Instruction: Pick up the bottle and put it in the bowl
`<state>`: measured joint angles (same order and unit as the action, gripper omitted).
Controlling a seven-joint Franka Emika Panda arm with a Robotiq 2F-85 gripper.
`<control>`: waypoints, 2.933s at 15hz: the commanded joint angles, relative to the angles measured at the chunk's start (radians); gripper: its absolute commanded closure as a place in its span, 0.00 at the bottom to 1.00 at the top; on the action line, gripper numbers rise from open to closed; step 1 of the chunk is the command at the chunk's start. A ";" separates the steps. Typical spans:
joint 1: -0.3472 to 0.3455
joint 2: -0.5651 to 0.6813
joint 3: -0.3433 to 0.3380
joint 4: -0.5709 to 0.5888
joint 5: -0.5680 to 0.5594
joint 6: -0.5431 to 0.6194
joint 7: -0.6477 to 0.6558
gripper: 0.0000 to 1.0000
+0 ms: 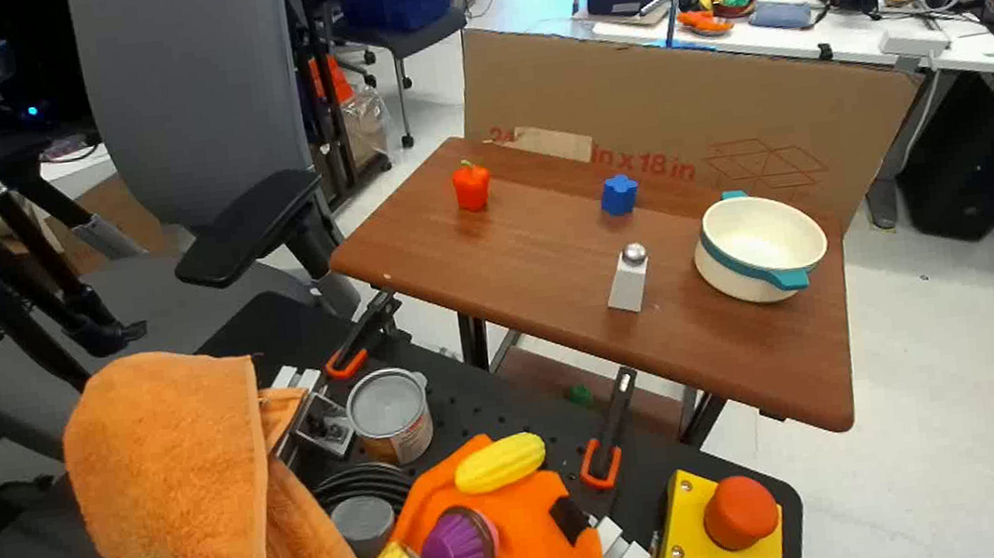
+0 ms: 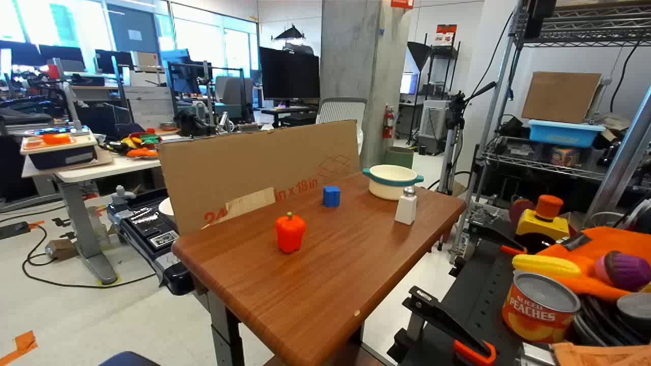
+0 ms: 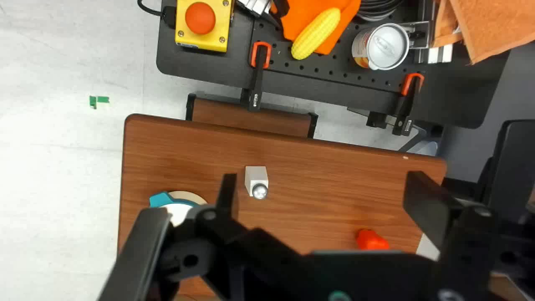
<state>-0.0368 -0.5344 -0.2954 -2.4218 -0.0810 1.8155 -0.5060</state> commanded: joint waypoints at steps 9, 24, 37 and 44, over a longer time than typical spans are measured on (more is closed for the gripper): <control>0.004 0.122 0.030 0.025 0.012 0.072 0.006 0.00; -0.002 0.855 0.185 0.363 -0.149 0.176 0.252 0.00; -0.011 1.015 0.233 0.420 -0.077 0.270 0.361 0.00; -0.003 1.071 0.226 0.443 -0.053 0.268 0.450 0.31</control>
<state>-0.0280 0.5007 -0.0818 -2.0044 -0.1496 2.0706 -0.0839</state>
